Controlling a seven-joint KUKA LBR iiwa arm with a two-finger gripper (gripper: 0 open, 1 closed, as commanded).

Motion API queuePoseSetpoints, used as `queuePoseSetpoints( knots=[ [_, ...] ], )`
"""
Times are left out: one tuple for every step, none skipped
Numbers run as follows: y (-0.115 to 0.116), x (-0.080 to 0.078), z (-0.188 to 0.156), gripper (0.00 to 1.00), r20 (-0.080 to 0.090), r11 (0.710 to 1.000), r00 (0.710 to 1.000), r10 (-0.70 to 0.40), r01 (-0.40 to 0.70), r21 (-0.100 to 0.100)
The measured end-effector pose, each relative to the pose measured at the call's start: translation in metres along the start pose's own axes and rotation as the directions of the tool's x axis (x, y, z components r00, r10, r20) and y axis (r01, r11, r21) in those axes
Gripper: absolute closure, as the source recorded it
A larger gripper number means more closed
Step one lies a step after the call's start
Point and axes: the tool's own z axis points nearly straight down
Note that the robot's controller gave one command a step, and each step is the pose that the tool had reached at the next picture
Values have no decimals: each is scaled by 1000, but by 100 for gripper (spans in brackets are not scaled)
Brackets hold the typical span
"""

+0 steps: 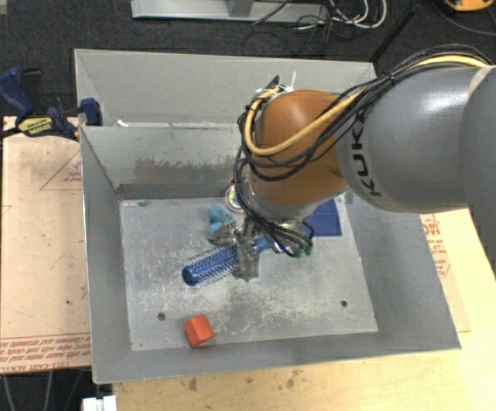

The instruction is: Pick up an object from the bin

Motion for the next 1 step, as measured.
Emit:
queuePoseSetpoints(
  knots=[
    [1, -1, -37, 100, 2, 1000, 1000, 2, -2, 1]
  ],
)
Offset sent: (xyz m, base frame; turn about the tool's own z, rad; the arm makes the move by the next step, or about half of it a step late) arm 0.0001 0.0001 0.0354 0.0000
